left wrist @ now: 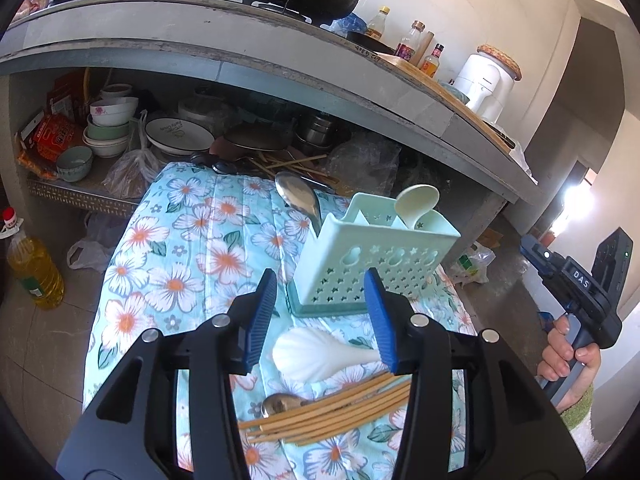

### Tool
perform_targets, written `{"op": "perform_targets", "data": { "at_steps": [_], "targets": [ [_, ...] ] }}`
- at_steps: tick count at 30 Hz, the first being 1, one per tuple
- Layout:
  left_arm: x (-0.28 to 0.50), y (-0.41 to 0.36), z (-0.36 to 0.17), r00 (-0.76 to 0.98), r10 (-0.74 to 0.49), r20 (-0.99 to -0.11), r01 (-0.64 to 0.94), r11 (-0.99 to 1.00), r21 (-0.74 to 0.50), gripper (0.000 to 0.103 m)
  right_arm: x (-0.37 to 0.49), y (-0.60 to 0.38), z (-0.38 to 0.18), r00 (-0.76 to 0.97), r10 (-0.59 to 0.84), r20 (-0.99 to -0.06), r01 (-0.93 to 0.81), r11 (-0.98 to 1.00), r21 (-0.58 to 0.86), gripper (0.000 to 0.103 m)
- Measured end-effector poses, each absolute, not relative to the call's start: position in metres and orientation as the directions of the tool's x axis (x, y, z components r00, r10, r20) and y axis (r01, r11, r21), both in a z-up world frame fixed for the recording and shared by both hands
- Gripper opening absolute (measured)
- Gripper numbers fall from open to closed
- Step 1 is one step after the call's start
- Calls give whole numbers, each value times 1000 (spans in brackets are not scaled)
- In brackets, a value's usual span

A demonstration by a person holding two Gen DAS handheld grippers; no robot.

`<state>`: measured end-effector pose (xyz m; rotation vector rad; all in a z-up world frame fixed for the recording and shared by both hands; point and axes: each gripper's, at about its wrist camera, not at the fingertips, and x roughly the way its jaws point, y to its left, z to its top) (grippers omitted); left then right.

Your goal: Organize utensils

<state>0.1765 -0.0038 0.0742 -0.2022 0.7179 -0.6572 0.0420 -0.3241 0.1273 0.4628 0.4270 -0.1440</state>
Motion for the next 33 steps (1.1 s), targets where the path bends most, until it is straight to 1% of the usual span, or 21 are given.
{"op": "perform_targets", "data": {
  "at_steps": [4,6,9,11,14,16,21,27,31,33],
  "targets": [
    [162,1,67,558,-617,-555,483,786,-387,43,13,-318,122,888,-31,-460,235,888,395,31],
    [154,0,61,551,-617,-562,488,785,-382,43,0,-312,114,872,-7,-490,229,890,395,37],
    [144,-2,50,533,-615,-582,491,784,-380,43,-14,-300,96,833,32,-552,229,889,396,43],
    [138,-1,41,527,-608,-594,484,789,-378,43,-21,-292,83,803,56,-593,236,884,403,44],
    [133,2,31,528,-597,-604,469,798,-379,43,-30,-283,65,772,94,-629,254,861,441,47],
    [132,7,23,533,-579,-617,448,812,-375,45,-31,-275,55,748,113,-654,264,854,449,47],
    [133,19,-1,514,-553,-656,401,831,-386,45,-24,-251,37,687,159,-709,248,866,434,47],
    [141,33,-15,536,-510,-673,348,860,-375,44,12,-237,37,649,167,-742,231,886,402,47],
    [145,38,-25,504,-529,-683,328,849,-415,43,52,-222,30,609,186,-771,202,904,377,47],
    [145,41,-29,492,-546,-678,322,838,-440,41,70,-213,25,592,191,-783,185,913,363,44]
  ]
}}
